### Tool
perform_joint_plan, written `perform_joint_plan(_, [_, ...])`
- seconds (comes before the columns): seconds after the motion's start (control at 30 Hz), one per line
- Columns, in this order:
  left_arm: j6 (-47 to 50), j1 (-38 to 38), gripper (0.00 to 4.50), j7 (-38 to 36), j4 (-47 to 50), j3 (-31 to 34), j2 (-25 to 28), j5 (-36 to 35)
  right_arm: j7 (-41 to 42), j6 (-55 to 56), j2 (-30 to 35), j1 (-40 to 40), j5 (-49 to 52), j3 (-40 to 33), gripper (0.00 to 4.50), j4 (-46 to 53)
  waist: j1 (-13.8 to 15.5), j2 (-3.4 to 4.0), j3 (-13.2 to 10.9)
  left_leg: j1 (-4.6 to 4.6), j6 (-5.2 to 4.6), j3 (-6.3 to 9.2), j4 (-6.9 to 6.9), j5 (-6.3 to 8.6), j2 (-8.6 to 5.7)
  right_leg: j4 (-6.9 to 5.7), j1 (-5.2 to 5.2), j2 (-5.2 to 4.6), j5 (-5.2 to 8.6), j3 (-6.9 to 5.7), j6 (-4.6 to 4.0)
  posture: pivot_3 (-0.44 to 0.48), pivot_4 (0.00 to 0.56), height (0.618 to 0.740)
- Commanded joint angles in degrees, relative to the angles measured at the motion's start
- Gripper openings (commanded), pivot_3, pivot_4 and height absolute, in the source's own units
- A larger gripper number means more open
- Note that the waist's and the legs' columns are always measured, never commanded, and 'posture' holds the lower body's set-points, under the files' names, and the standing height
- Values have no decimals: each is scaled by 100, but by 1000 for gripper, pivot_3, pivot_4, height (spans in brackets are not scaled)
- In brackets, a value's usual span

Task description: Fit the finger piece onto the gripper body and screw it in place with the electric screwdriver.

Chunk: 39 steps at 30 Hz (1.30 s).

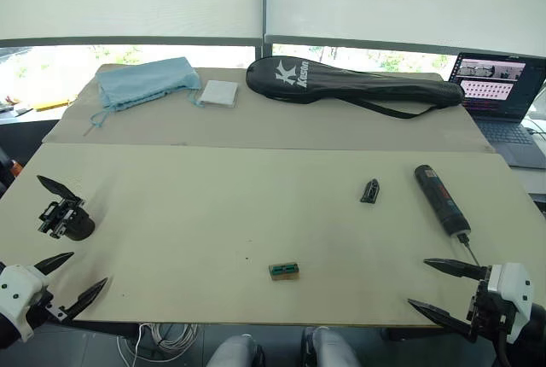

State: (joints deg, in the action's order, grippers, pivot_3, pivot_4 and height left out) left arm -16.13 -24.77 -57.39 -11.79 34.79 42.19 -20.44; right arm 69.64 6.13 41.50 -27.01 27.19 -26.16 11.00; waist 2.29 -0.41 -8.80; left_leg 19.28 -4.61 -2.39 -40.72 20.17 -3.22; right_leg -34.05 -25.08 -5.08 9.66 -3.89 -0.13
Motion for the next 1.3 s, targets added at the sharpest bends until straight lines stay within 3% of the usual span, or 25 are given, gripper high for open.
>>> perform_joint_plan(0.03, [7, -95, 4500, 71, 209, 54, -51, -83, -69, 56, -24, 60, 105, -70, 4457, 84, -2, 0, 0, 0, 0, 0, 0, 0, 0, 0, 0, 0, 0, 0, 0, 0, 150, 740])
perform_joint_plan(0.2, [549, -98, 4500, 466, 394, 279, -294, -401, -282, -258, -55, 342, 262, 168, 4457, 401, -21, 1, 0, 0, 0, 0, 0, 0, 0, -1, 0, 0, 0, 0, 0, 0, 150, 740])
perform_joint_plan(0.37, [1418, -321, 4500, 704, 821, 631, -663, -1203, -625, -321, -298, 701, 246, 539, 4457, 837, -36, -1, 0, 0, 2, 0, 0, -1, 1, -3, -3, 1, 0, 0, 0, 0, 150, 740])
perform_joint_plan(0.57, [1050, -488, 4500, 1756, 812, 1330, -1635, -1292, -882, 382, -1221, 1199, 248, 1346, 4457, 1399, -25, -4, -1, 0, 2, 0, 0, -1, -2, 0, 0, 1, 0, 0, 1, 0, 150, 740])
perform_joint_plan(0.73, [1027, -502, 4500, 2198, 1071, 1393, -2045, -1325, -714, 571, -1638, 1401, 527, 1943, 4457, 1629, 5, -15, 2, -3, 2, 0, -3, 0, -3, -2, -2, 3, 0, -2, 2, 0, 150, 740])
perform_joint_plan(0.9, [1200, -318, 4500, 2400, 1458, 1223, -2116, -1487, -369, 486, -1476, 1461, 799, 2182, 4457, 1593, 17, -28, 8, -6, 0, 1, -8, 1, -4, -1, -4, 1, 0, -5, 3, 0, 150, 740])
perform_joint_plan(1.03, [1301, -113, 4500, 2572, 1529, 924, -1971, -1128, -389, 479, -1462, 1472, 810, 2211, 4457, 1516, -16, -46, 20, -9, 0, 1, -8, 1, -4, -2, -1, 3, 0, -4, 2, 0, 150, 740])
perform_joint_plan(1.3, [1365, 777, 4500, 3227, 626, 398, -1629, -222, -392, 564, -1498, 1581, 758, 2299, 4457, 1455, -30, -45, 28, -10, 11, 1, -5, -4, -4, -7, 5, 20, -3, -2, -3, 0, 150, 740])
